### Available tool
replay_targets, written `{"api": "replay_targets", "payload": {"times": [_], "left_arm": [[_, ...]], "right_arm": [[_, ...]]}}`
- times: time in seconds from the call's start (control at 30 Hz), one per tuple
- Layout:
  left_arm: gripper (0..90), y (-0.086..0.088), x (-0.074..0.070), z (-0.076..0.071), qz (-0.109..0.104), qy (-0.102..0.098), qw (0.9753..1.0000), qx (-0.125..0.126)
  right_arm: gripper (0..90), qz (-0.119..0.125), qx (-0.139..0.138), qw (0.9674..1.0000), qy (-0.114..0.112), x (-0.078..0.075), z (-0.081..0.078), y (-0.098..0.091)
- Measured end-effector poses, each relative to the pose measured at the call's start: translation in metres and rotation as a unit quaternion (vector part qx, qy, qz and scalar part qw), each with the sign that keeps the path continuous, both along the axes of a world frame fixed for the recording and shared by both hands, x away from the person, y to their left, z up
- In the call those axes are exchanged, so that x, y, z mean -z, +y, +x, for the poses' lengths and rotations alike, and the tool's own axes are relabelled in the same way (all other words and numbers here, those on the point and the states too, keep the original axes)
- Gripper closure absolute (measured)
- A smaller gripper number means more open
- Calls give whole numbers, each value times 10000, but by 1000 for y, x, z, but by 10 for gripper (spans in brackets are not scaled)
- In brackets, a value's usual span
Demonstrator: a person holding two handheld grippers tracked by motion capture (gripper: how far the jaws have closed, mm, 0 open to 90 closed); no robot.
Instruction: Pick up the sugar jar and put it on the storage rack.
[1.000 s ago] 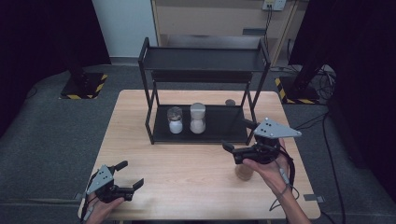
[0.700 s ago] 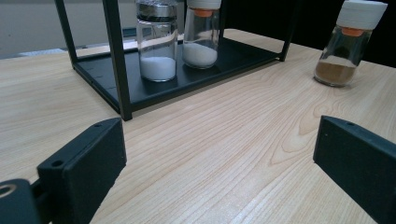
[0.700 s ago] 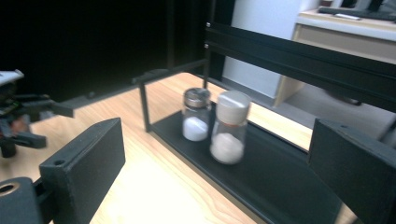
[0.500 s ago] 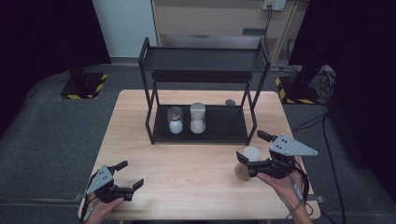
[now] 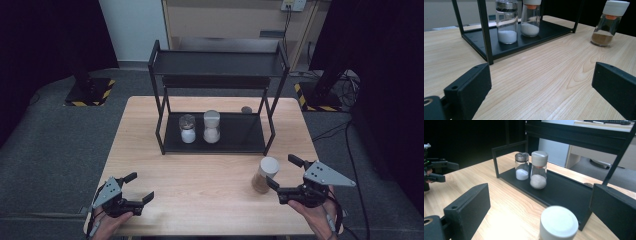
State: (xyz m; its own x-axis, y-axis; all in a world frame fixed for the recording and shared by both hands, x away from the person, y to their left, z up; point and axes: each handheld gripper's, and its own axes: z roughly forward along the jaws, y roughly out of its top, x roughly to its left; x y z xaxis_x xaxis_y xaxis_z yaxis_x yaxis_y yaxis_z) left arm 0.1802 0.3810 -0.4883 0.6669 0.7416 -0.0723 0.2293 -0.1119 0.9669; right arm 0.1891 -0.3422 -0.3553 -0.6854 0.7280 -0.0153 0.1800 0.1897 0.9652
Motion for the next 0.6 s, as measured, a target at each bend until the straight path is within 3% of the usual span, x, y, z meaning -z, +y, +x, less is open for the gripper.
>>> {"api": "replay_targets", "payload": {"times": [0.6], "left_arm": [[12, 1, 0, -1, 5, -50, 10000, 9]], "right_arm": [[41, -107, 241, 9991, 322, 37, -7, -12]]}}
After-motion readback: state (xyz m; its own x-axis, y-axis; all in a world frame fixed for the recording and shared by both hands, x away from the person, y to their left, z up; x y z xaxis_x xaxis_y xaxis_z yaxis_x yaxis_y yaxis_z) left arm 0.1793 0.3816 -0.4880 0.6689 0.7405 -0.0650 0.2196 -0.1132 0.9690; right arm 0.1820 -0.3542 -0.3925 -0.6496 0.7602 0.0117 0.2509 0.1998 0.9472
